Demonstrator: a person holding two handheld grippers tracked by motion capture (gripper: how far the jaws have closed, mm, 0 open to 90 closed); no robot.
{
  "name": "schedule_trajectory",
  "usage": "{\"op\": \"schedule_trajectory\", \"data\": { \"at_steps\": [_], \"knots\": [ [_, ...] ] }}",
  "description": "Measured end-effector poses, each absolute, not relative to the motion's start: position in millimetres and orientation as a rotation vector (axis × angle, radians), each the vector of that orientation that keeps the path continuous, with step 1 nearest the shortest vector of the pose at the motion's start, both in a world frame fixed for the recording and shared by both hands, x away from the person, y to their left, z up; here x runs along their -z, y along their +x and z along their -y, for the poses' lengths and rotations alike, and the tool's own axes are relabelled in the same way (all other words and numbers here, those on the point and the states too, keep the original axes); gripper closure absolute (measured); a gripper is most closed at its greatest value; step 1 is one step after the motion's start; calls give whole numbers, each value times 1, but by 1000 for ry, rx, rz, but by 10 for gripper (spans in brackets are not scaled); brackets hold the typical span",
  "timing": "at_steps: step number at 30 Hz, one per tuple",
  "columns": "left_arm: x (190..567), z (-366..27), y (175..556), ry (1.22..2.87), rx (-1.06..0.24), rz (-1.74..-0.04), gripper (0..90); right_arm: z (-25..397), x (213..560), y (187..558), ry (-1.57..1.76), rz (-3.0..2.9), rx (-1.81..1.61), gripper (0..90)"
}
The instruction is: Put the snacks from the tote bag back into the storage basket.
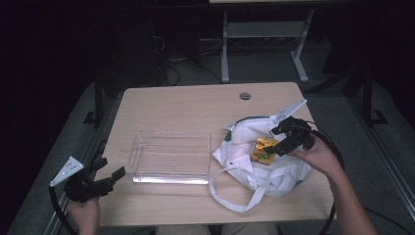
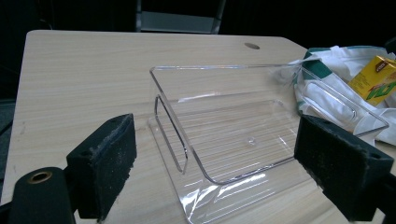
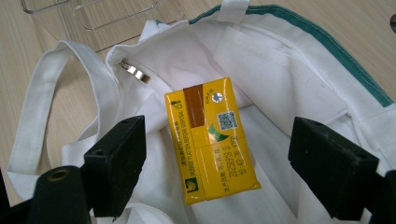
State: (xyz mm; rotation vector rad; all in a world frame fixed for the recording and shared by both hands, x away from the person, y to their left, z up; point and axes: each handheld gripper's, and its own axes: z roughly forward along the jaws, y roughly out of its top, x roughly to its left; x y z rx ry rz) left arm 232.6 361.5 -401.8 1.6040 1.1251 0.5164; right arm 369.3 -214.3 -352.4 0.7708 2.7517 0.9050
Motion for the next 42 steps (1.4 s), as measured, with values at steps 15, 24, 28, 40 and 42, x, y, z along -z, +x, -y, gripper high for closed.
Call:
{"op": "schedule_trajectory", "data": {
  "at_steps": [15,24,28,40,42],
  "knots": [
    [401,-362,232,1605,-515,-1126,126,209,369,373,755,-2767,-881,261],
    [401,-362,232,1606,-515,-1127,126,201,376,374,725,-2778,-827,319],
    [401,-363,232,1604,-515,-1126,126,199,378,375,723,-2782,-804,339],
    [401,-364,232,1598,-512,-1130,126,192,382,376,678,-2784,-737,431],
    [401,-364,232,1599,-513,-1126,126,193,382,377,676,-2788,-740,462]
  ]
}}
